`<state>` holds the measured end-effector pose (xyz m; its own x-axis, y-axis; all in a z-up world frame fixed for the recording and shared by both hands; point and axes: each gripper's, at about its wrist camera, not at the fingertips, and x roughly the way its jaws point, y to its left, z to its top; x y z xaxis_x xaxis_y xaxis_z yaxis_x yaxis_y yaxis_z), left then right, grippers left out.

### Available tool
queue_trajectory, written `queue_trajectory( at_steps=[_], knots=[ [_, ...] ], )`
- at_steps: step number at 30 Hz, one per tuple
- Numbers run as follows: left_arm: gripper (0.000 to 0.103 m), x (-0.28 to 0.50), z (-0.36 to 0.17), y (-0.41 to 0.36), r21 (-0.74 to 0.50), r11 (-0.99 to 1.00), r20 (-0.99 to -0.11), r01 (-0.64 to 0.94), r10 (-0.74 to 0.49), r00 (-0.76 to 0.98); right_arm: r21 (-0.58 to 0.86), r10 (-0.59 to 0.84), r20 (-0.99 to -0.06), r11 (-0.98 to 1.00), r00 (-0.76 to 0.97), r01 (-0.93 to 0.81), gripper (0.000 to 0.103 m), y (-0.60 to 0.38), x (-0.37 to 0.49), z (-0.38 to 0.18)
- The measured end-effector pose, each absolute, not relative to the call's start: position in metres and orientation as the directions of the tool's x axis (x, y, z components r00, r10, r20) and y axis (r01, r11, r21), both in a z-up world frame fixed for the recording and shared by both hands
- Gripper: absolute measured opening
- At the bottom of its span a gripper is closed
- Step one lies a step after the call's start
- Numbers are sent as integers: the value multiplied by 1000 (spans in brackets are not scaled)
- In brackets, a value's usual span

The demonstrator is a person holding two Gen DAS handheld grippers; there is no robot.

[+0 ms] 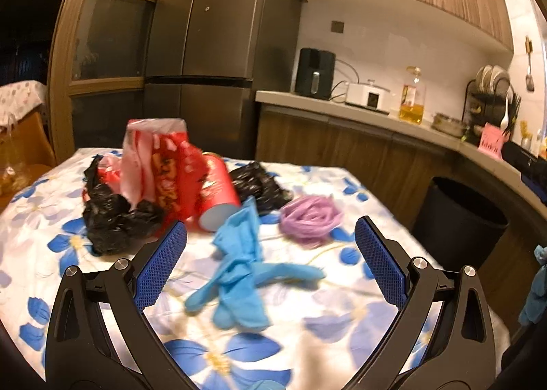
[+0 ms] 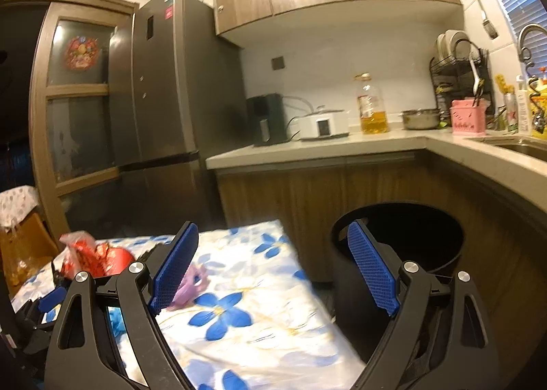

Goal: Collect trash
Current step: 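Move both open tools back toward the trash pile on the table, then grasp the blue glove with the left tool while the right tool grasps the purple bag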

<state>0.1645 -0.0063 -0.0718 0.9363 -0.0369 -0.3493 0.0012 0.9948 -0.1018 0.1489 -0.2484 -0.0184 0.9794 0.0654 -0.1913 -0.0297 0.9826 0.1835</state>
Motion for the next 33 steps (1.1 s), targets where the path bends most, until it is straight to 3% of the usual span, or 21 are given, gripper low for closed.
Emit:
queue_trajectory(
  at_steps=[5, 10, 16, 18, 24, 29, 33],
  knots=[
    [96, 167, -83, 2, -61, 998, -372, -7, -17, 928, 172, 96, -211, 983, 973, -59, 86, -223, 158, -30],
    [82, 179, -94, 3, -45, 999, -436, 2, -21, 900, 160, 120, -227, 983, 967, -84, 86, -206, 169, -37],
    [53, 198, -111, 11, -72, 997, -538, -10, -31, 842, 156, 139, -244, 982, 960, -103, 86, -196, 181, -44],
    [32, 204, -117, 14, -81, 997, -575, -15, -34, 818, 152, 144, -253, 982, 957, -108, 84, -193, 185, -46],
    [8, 208, -124, 16, -111, 994, -600, 17, -81, 796, 147, 160, -290, 982, 944, -122, 79, -180, 199, -58],
    [4, 195, -110, 26, -180, 983, -540, 47, -139, 830, 147, 187, -341, 979, 921, -144, 71, -165, 217, -70],
    [4, 177, -89, 36, -160, 986, -467, 41, -112, 877, 149, 210, -381, 975, 900, -164, 63, -153, 234, -79]
  ],
)
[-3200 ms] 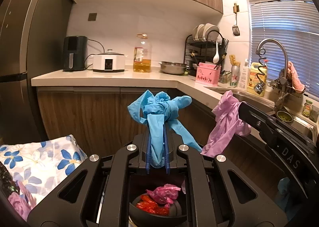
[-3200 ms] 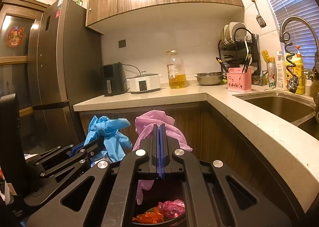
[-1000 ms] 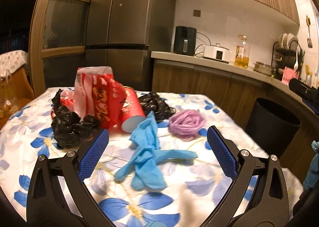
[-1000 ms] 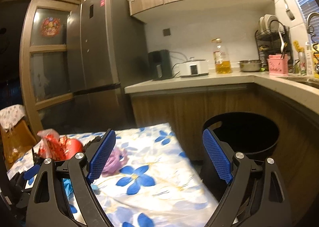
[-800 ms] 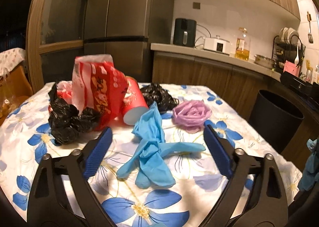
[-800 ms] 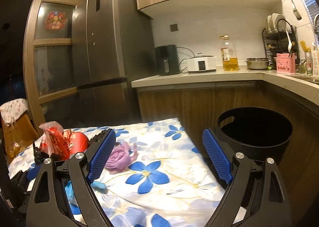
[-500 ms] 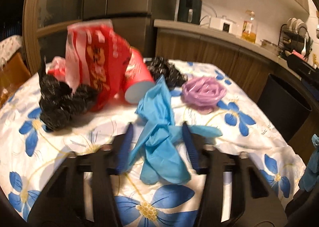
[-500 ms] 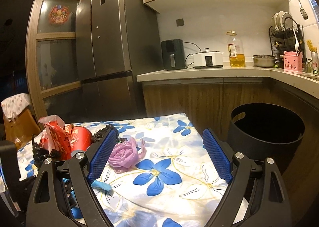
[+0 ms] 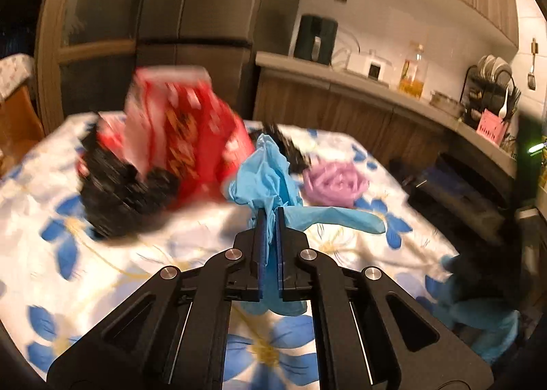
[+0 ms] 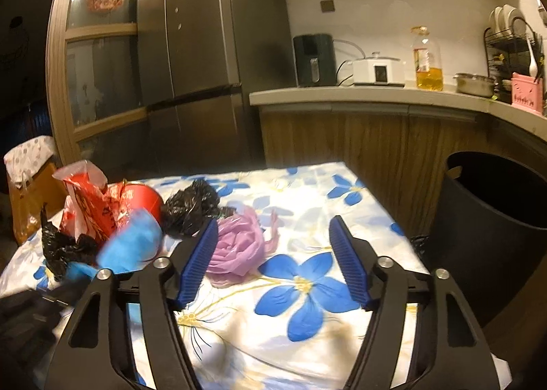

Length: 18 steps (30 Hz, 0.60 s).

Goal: Collect trash
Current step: 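Grasp the blue glove with the left tool while the right tool grasps the purple bag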

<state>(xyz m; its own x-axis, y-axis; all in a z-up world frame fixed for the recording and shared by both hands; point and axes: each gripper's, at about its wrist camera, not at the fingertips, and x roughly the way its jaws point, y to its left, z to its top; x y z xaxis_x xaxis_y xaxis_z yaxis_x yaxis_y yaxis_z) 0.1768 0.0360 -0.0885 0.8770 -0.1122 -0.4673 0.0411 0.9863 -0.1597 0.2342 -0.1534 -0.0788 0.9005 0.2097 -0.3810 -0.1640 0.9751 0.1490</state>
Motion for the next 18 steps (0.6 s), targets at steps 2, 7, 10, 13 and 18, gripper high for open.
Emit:
queue_trajectory(
  at_steps=[2, 7, 10, 13, 18],
  knots=[
    [4, 169, -80, 45, -172, 985, -439, 29, -103, 893, 157, 221, -398, 973, 890, -171, 61, -148, 243, -82],
    [4, 160, -63, 60, -190, 982, -392, 12, -87, 916, 161, 229, -450, 972, 863, -174, 51, -134, 264, -90],
    [4, 156, -56, 61, -187, 982, -373, 14, -84, 924, 164, 236, -497, 970, 835, -177, 43, -129, 275, -97],
    [4, 153, -52, 65, -192, 981, -367, 20, -90, 926, 169, 241, -542, 970, 805, -177, 35, -126, 284, -106],
    [4, 149, -49, 67, -192, 981, -361, 19, -88, 929, 179, 272, -577, 962, 770, -206, 9, -122, 290, -111]
  ],
)
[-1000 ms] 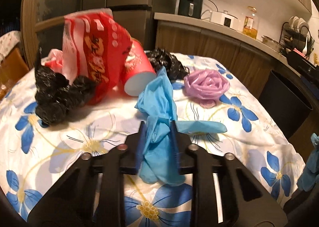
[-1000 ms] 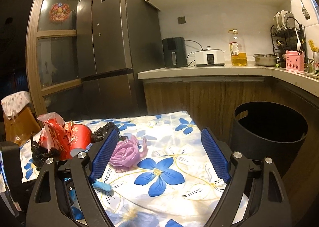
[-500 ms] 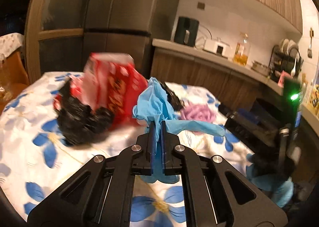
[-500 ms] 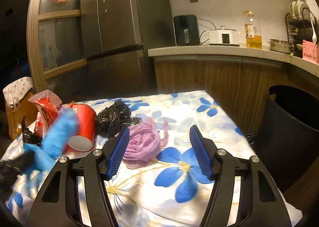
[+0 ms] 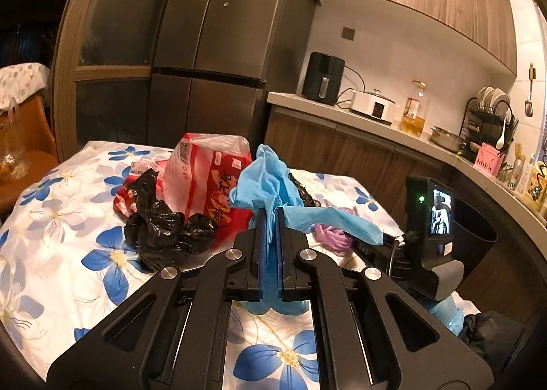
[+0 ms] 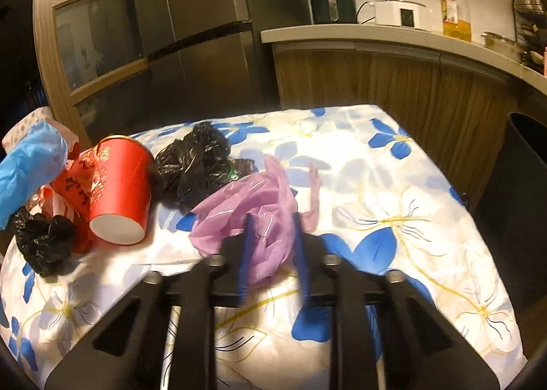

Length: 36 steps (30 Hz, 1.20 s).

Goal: Collect trash
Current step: 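Grasp the blue glove with the left tool while the right tool grasps the purple bag, then carry the blue glove and purple bag over the black trash bin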

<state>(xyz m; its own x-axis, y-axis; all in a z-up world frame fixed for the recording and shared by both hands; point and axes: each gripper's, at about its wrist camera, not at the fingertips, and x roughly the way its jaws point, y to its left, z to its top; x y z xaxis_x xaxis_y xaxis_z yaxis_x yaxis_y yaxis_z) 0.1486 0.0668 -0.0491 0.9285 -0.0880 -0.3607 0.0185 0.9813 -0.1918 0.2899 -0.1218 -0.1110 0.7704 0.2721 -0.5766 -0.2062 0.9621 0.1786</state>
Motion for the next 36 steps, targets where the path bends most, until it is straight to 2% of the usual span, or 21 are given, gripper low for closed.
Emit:
queue_trajectory(
  at_steps=[4, 11, 20, 36],
  knots=[
    [4, 144, -45, 68, -191, 981, -360, 13, -82, 929, 193, 285, -533, 958, 797, -213, 4, -127, 278, -101],
    [4, 140, -36, 57, -170, 985, -342, 28, -86, 936, 205, 293, -433, 953, 852, -223, 3, -151, 232, -65],
    [4, 138, -22, 26, -151, 985, -317, 83, -128, 940, 187, 259, -353, 961, 899, -203, 3, -191, 186, -33],
    [4, 159, -8, -57, -112, 966, -307, 234, -258, 916, 156, 95, -287, 986, 953, -51, 3, -262, 152, -10]
  ],
)
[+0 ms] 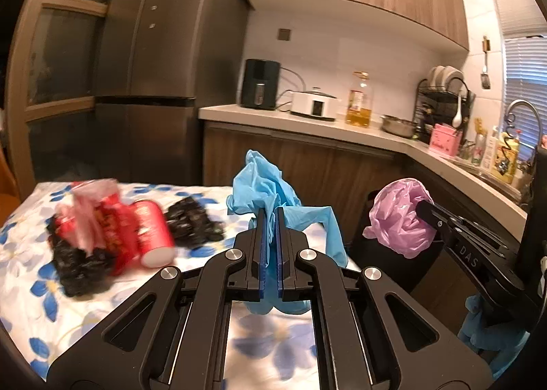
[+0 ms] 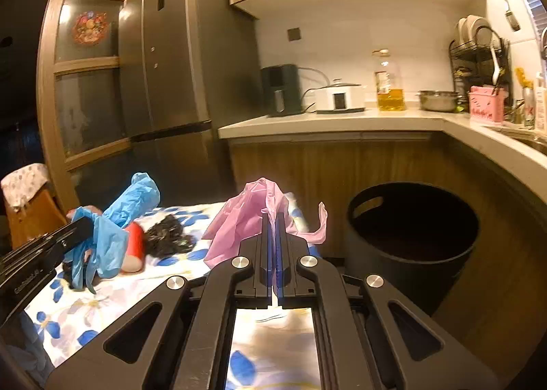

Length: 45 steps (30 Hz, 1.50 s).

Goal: Collect trash
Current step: 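Carry the blue glove and purple bag over the black trash bin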

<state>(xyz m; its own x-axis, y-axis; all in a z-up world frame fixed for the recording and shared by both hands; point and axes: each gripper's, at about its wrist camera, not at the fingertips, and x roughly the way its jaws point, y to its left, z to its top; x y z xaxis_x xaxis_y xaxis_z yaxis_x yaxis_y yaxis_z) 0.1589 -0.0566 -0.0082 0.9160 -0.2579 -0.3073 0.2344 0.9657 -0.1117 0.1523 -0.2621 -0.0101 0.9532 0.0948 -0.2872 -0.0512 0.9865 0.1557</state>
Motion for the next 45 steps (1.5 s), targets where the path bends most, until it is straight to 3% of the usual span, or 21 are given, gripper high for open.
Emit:
queue_trajectory(
  at_steps=[24, 45],
  knots=[
    [4, 208, 19, -215, -67, 868, -229, 492, -493, 839, 153, -170, -199, 967, 965, 202, 3, -383, 155, 12],
    [4, 257, -6, -280, -75, 826, -253, 559, -558, 791, 139, -203, -226, 961, 953, 238, 2, -410, 184, -4]
  ],
)
